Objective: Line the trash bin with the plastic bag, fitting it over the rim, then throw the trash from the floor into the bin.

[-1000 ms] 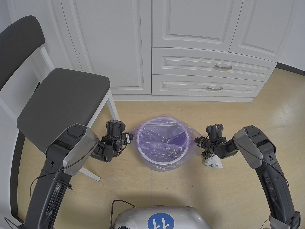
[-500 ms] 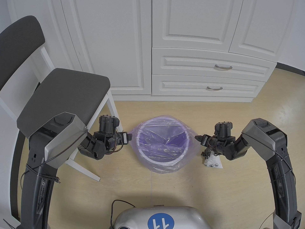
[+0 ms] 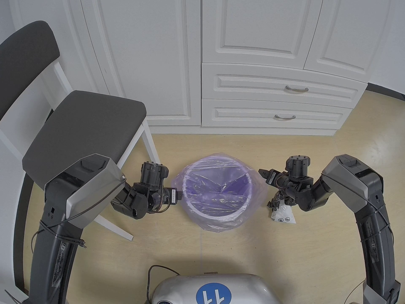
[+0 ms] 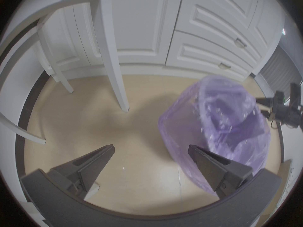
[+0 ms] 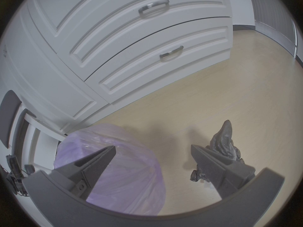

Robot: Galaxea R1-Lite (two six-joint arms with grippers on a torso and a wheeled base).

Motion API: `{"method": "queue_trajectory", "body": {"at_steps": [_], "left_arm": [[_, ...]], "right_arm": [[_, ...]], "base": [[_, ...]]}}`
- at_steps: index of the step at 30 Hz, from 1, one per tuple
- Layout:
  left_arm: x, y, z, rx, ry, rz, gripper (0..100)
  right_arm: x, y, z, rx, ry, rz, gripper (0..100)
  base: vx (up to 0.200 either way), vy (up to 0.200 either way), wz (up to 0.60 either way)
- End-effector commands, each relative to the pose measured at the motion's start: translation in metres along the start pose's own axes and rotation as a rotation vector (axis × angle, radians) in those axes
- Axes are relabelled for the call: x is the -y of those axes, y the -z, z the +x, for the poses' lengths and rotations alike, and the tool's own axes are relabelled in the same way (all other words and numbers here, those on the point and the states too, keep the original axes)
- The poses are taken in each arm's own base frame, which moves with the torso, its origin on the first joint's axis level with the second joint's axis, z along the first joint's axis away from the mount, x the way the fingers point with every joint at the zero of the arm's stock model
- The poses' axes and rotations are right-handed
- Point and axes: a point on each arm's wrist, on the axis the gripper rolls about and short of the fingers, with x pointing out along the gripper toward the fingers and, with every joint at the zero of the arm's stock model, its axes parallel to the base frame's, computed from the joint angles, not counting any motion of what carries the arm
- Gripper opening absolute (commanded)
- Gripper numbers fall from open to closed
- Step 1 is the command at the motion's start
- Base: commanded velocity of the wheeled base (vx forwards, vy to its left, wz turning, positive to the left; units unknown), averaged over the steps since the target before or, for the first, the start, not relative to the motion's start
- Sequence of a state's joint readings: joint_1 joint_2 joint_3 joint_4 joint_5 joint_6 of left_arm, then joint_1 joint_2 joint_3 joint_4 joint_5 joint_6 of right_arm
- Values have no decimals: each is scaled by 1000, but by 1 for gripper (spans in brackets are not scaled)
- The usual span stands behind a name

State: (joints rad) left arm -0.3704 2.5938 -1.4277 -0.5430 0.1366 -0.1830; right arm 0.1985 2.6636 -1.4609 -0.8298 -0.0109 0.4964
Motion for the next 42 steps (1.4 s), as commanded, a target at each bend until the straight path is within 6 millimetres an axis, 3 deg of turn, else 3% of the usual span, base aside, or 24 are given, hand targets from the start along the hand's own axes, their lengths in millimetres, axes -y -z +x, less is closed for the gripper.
{"method": "queue_trajectory", "body": {"at_steps": [1,6,12,19,22,27,31,36,42], "left_arm": [[1,5,-6,-62,-5,17,100],[4,7,-24,-131,19,47,100],[7,12,-55,-209,171,113,100],[0,-5,-76,-169,179,125,100],[-5,-12,-79,-150,173,119,100],[-5,-12,-74,-135,173,114,100],[-7,-10,-52,-72,162,87,100],[-3,-11,-39,12,177,4,100],[24,-1,-14,64,191,4,100]], "right_arm": [[-15,-6,-10,7,-24,-8,100],[-21,-8,-16,4,-32,-16,100],[-24,-12,-19,9,-35,-22,100],[-25,-16,-20,18,-38,-23,100],[-22,-7,-19,-5,-30,-35,100],[-17,8,-15,-44,-14,-86,100],[-3,25,-5,-84,15,-108,100],[3,26,8,-44,43,-96,100],[17,31,25,4,95,-62,100]], "base": [[0,0,0],[0,0,0],[0,0,0],[0,0,0],[0,0,0],[0,0,0],[0,0,0],[0,0,0],[0,0,0]]}}
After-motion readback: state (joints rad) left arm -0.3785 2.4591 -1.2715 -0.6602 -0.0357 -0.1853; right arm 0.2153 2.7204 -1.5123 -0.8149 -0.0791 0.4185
